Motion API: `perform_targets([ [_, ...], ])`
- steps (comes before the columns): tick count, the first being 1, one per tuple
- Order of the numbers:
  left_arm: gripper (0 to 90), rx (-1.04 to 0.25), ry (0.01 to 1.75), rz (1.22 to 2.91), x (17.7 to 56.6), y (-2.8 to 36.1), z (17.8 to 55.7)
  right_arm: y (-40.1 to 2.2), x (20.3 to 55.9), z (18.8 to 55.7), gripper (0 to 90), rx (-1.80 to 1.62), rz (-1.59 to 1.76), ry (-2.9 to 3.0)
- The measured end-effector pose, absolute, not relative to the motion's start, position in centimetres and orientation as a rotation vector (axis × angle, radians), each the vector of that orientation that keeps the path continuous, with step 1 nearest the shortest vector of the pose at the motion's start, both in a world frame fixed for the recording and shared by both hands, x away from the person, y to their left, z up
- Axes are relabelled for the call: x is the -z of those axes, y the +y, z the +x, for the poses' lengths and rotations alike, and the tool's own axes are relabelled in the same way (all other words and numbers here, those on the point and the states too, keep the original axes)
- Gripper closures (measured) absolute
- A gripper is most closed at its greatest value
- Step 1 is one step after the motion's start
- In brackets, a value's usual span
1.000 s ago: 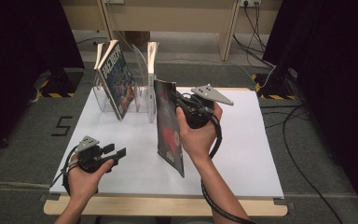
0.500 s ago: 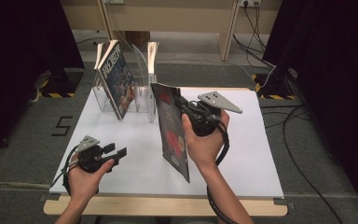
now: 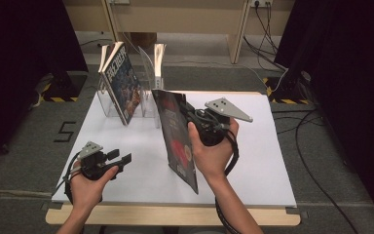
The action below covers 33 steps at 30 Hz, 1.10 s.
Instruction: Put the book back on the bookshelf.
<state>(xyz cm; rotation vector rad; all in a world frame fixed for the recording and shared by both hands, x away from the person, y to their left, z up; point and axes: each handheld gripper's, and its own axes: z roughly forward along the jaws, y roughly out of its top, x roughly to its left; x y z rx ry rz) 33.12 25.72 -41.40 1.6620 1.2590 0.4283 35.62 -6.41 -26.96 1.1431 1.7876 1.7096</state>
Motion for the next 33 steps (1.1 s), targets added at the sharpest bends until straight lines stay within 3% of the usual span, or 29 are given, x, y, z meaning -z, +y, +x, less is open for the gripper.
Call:
perform_targets([
  [24,42.0,-0.426,1.227,1.628,40.4,25.4,32.7,-4.0,26.9,36.0,87.3,-1.75,1.069,1.796],
  [33,39.1,-0.408,1.115,1.618,36.5,22.7,32.9,-1.8,27.2,37.3,87.3,-1.765,1.063,1.809],
])
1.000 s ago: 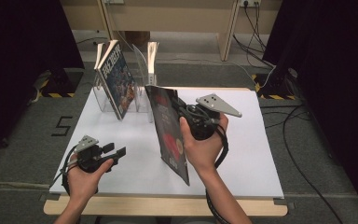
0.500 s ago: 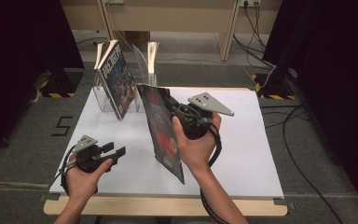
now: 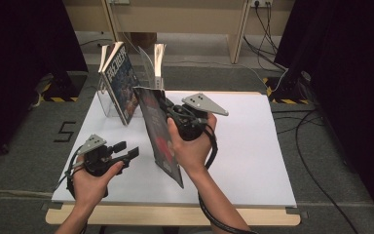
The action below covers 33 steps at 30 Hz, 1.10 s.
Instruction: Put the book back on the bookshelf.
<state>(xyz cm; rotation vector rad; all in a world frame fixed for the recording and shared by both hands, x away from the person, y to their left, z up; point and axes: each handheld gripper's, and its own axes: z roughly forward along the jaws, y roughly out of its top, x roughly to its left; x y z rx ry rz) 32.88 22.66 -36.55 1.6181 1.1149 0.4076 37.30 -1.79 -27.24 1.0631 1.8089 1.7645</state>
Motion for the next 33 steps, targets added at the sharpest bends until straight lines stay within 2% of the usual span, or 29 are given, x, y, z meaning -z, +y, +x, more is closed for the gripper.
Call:
perform_targets([
  [14,34.2,-0.42,1.021,1.618,31.1,18.8,33.8,1.2,27.4,38.9,87.3,-1.753,1.065,1.819],
  [25,33.3,-0.42,1.058,1.616,30.6,17.1,35.4,1.5,27.4,39.2,87.3,-1.73,1.058,1.806],
  [33,32.4,-0.469,1.098,1.609,30.9,16.0,35.8,1.6,27.3,39.0,87.2,-1.692,1.065,1.797],
])
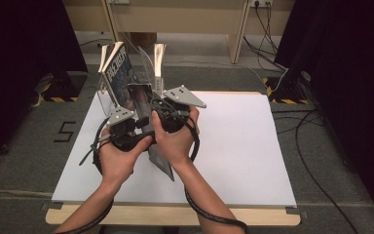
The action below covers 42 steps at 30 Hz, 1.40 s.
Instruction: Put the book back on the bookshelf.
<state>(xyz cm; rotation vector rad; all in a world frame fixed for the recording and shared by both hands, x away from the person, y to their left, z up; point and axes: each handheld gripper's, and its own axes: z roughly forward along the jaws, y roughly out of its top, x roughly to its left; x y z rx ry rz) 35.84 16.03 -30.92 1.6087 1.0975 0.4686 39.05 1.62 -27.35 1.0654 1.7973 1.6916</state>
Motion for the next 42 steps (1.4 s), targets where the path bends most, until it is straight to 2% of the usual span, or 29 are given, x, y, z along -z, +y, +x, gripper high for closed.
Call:
perform_targets([
  [11,36.3,-0.506,1.115,1.62,31.7,14.7,36.3,1.8,27.3,39.1,87.1,-1.688,1.11,1.784],
  [17,45.3,-0.541,1.099,1.637,31.7,14.6,35.7,1.8,27.4,39.2,86.9,-1.703,1.133,1.81],
  [21,53.5,-0.473,1.137,1.627,31.8,15.3,35.5,2.0,27.4,39.3,86.6,-1.701,1.123,1.848],
  [32,69.7,-0.46,1.181,1.62,32.2,16.6,34.7,3.1,27.6,39.2,84.3,-1.688,1.1,1.906],
  [42,80.7,-0.489,1.197,1.622,32.6,18.3,34.1,4.5,27.7,38.9,79.3,-1.649,1.03,1.939],
])
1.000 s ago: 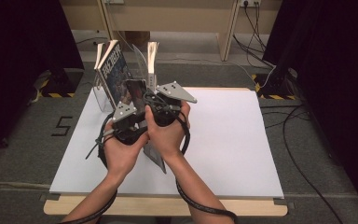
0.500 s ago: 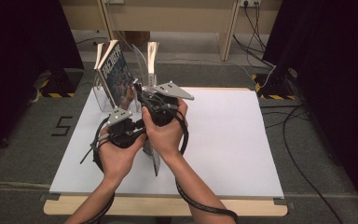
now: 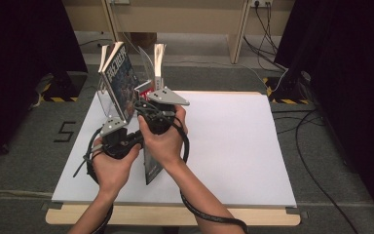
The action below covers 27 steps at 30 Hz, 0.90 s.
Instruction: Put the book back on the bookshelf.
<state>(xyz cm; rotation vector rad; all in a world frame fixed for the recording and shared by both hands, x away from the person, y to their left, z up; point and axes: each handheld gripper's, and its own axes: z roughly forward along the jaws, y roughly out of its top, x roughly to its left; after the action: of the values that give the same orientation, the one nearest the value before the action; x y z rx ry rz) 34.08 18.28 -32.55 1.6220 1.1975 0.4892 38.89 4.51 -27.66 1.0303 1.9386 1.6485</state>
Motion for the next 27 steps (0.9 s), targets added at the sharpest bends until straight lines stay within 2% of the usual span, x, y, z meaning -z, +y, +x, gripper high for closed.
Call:
perform_targets([
  [2,85.0,-0.501,1.199,1.623,32.6,18.5,34.0,4.7,27.7,38.8,77.8,-1.646,1.032,1.943],
  [3,86.3,-0.511,1.198,1.62,32.8,19.2,33.9,4.9,27.7,38.8,73.1,-1.643,1.006,1.947],
  [8,86.6,-0.497,1.195,1.578,33.2,21.1,33.9,4.4,27.2,38.2,63.7,-1.723,0.949,1.973],
  [16,86.7,-0.513,1.15,1.551,33.2,23.3,33.5,0.1,26.3,37.3,62.3,-1.773,0.952,1.907],
  [27,86.8,-0.516,1.091,1.546,33.1,26.1,33.0,-8.7,30.2,38.6,63.2,-1.638,1.179,1.843],
])
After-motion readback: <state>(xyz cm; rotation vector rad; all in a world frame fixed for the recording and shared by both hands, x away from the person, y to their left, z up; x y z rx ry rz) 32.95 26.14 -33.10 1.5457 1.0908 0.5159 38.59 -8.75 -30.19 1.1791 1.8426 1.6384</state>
